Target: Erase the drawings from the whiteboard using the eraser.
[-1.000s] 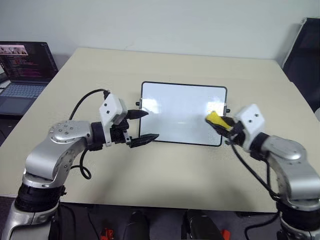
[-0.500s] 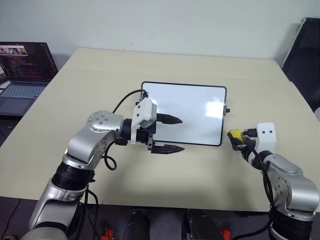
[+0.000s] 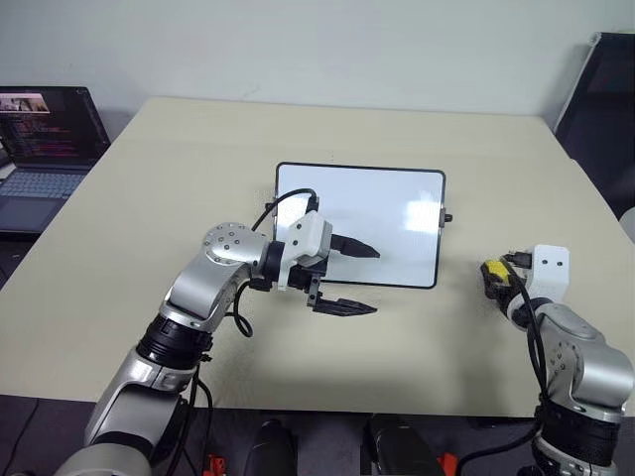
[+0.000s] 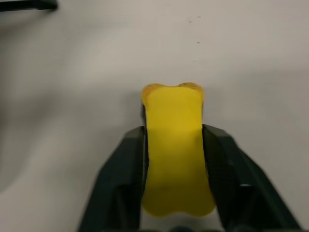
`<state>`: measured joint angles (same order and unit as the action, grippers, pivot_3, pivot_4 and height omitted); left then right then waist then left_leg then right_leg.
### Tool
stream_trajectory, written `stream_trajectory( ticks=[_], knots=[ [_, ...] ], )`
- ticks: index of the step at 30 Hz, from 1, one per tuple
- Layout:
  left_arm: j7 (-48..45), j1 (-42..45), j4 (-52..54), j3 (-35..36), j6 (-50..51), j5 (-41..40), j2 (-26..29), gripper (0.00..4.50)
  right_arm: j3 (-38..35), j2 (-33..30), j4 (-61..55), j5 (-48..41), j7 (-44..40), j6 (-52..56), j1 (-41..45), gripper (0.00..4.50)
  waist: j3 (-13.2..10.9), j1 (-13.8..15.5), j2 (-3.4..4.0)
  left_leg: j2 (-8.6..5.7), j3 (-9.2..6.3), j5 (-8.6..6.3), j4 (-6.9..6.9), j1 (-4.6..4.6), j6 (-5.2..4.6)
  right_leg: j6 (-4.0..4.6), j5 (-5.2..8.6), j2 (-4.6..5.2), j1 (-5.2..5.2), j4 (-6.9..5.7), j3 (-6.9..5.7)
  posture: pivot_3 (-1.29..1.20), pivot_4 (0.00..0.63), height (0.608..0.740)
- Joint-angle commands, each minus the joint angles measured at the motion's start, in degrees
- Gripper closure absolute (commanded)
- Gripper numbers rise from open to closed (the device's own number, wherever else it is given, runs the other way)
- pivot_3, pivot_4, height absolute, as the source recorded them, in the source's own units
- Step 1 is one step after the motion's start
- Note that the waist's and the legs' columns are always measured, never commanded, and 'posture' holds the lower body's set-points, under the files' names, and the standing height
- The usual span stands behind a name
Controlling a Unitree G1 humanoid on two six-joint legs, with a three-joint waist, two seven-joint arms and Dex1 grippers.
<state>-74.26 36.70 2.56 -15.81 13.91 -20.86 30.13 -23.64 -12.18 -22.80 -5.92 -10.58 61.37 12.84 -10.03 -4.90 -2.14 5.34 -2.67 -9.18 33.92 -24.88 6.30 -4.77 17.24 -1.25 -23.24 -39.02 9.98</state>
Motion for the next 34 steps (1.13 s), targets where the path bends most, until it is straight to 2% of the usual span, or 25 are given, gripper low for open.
stream_trajectory(
  ticks=[1, 4, 8, 12, 14, 17, 22, 26, 30, 34],
  knots=[
    [0.30, -0.34, 0.34, 0.23, -1.73, 0.63, -0.85, 0.00, -1.11, -1.39, -0.60, -1.23, 0.36, -2.52, 0.16, 1.11, -0.01, 0.00, 0.01, 0.00, 0.00, 0.00, 0.00, 0.00, 0.00, 0.00, 0.00, 0.00, 0.00, 0.00, 0.00, 0.00, 0.150, 0.740],
    [0.69, -1.68, 0.29, 0.28, -2.47, 1.33, -1.08, 0.00, -0.96, -2.06, -0.51, -1.98, 0.14, -3.60, -0.29, 0.04, 0.00, 0.02, 0.02, 0.00, -0.01, 0.00, -0.01, 0.00, 0.00, -0.01, 0.00, 0.00, 0.00, 0.00, 0.00, 0.00, 0.150, 0.740],
    [4.45, -5.05, 1.75, 3.33, -0.05, 0.66, 0.15, 0.00, 0.28, -3.56, -5.19, -4.06, -2.26, -8.01, -1.78, 0.01, -0.01, -0.08, 0.08, 0.00, -0.01, 0.00, 0.00, 0.01, 0.00, -0.01, 0.00, 0.00, 0.01, -0.01, 0.00, 0.00, 0.150, 0.740],
    [18.40, -16.49, 9.51, 14.58, 7.05, -3.17, -0.39, 0.00, 3.00, -3.43, -13.69, -4.87, -4.66, -14.19, -9.46, 0.01, 0.02, -0.27, 0.15, 0.07, -0.04, -0.01, -0.06, 0.02, -0.02, 0.01, 0.03, -0.04, 0.00, -0.02, -0.03, 0.00, 0.150, 0.740],
    [26.29, -22.72, 14.95, 18.74, 10.06, -3.44, -2.32, 0.00, 4.01, -3.25, -13.69, -1.73, -3.11, -20.99, -13.97, 0.01, 0.05, -0.15, 0.16, 0.10, -0.05, -0.02, -0.15, 0.03, -0.02, 0.06, 0.14, -0.04, 0.00, -0.02, -0.05, 0.00, 0.150, 0.740],
    [38.53, -32.66, 22.85, 23.66, 8.64, 0.34, -7.17, 0.00, 4.90, -1.50, -11.00, 3.36, 0.85, -35.86, -19.81, 0.01, 0.05, 0.27, 0.15, 0.05, -0.04, -0.03, -0.12, 0.00, -0.01, 0.04, 0.21, 0.03, 0.02, 0.02, -0.08, 0.00, 0.150, 0.740],
    [52.74, -41.32, 26.76, 27.50, 5.97, 7.81, -12.78, 0.00, 3.38, 4.48, -9.26, -2.93, -0.03, -43.69, -25.23, 0.01, 0.12, 0.62, 0.07, -0.16, -0.03, 0.01, 0.09, 0.08, -0.02, 0.24, 0.20, 0.24, 0.13, 0.00, -0.03, 0.00, 0.150, 0.740],
    [61.06, -42.31, 24.95, 29.79, 6.31, 11.40, -15.47, 0.00, 2.68, 6.45, -8.94, -4.87, 0.56, -45.74, -28.84, 0.01, 0.15, 0.30, 0.06, -0.27, -0.05, 0.04, 0.12, 0.26, -0.06, 0.29, 0.15, 0.33, 0.04, 0.00, 0.02, 0.00, 0.150, 0.740],
    [61.99, -40.12, 22.01, 28.92, 6.37, 11.82, -15.34, 0.00, 2.04, 7.80, -10.37, -7.32, 1.16, -44.44, -32.73, 0.01, 0.23, 0.24, -0.08, -0.75, -0.07, 0.05, 0.15, 0.26, -0.09, 0.26, 0.15, 0.66, 0.06, 0.10, 0.21, 0.00, 0.150, 0.740],
    [63.40, -36.63, 19.50, 26.55, 5.20, 13.07, -16.24, 0.00, 1.40, 5.73, -8.95, -8.48, 0.29, -43.25, -33.18, 0.01, 0.24, 0.13, -0.10, -0.75, -0.08, 0.06, 0.16, 0.24, -0.10, 0.26, 0.15, 0.67, 0.05, 0.14, 0.20, 0.00, 0.150, 0.740]
  ],
)
